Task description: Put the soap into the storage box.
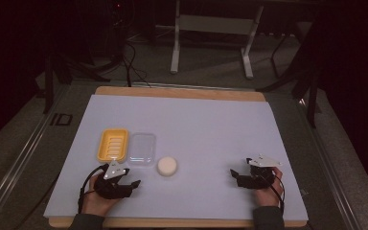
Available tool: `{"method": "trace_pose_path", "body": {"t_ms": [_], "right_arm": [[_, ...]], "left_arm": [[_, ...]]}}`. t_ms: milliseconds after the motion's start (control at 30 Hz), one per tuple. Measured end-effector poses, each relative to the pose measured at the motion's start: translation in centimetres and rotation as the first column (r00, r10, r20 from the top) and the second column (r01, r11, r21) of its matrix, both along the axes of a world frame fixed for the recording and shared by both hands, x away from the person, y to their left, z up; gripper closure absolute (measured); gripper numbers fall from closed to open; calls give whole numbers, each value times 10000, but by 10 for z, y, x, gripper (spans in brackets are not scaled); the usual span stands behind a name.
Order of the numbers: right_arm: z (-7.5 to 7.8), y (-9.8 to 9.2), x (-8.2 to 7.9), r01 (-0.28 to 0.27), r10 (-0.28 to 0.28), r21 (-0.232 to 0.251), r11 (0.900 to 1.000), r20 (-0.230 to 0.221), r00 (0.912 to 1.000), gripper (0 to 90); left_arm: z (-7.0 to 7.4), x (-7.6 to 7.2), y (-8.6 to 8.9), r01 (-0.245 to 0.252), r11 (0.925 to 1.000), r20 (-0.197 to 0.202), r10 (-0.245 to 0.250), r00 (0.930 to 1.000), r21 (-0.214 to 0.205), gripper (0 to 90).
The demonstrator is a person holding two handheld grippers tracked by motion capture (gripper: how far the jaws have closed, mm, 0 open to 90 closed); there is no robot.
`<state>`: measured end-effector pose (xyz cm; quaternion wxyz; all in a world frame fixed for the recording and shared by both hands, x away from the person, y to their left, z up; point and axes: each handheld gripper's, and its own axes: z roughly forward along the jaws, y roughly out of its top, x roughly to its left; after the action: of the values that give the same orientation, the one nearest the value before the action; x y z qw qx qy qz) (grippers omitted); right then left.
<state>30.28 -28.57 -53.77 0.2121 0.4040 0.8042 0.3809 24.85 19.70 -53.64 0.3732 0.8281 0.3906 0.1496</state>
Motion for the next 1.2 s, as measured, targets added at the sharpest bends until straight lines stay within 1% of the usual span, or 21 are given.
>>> {"method": "trace_pose_path", "body": {"t_ms": [133,167,200,233,267,333,367,400,433,467,500,600,700,967,1200], "right_arm": [[0,3,-1,-23,26,-270,9996,119,9999,175],[0,3,-1,-23,26,-270,9996,119,9999,175],[0,3,-1,-25,29,-341,9994,112,9999,175],[0,3,-2,-167,170,-275,9995,105,9998,175],[0,2,-2,-190,193,-215,9996,125,9997,175],[0,1,-2,-194,195,-59,9998,199,9996,175],[0,0,-3,-169,169,3,9999,199,9997,175],[0,0,-3,-169,169,3,9999,199,9997,175],[0,-1,-2,-208,206,63,9998,236,9995,175],[1,-2,-3,-254,249,211,9995,229,9994,175],[1,-2,-3,-298,292,253,9992,238,9993,175],[1,-2,-3,-438,433,292,9986,188,9989,175],[1,-3,-3,-402,394,336,9986,224,9990,162],[1,-3,-3,-390,378,362,9986,318,9988,162],[1,-3,-4,-403,392,360,9985,305,9988,162]], "left_arm": [[0,0,-1,126,9998,-86,-125,9999,173,380],[0,0,-1,126,9998,-86,-125,9999,173,381],[2,1,-2,203,9994,-76,-201,9998,266,381],[3,2,-3,247,9993,-77,-245,9997,282,384],[4,2,-3,298,9990,-67,-296,9995,338,388],[6,5,-3,474,9980,-203,-466,9987,408,390],[8,6,-3,619,9966,-199,-609,9979,551,393],[8,6,-3,619,9966,-199,-609,9979,551,397],[10,9,-1,749,9950,-232,-735,9970,661,397],[11,10,0,800,9946,-249,-785,9966,665,401],[12,11,0,836,9943,-272,-819,9963,666,403],[14,13,1,959,9924,-296,-938,9951,770,404],[16,15,0,1091,9896,-312,-1066,9938,940,404],[26,21,-5,1265,9857,-237,-1246,9919,1110,404],[34,24,-9,1495,9796,-219,-1479,9888,1342,403]]}}
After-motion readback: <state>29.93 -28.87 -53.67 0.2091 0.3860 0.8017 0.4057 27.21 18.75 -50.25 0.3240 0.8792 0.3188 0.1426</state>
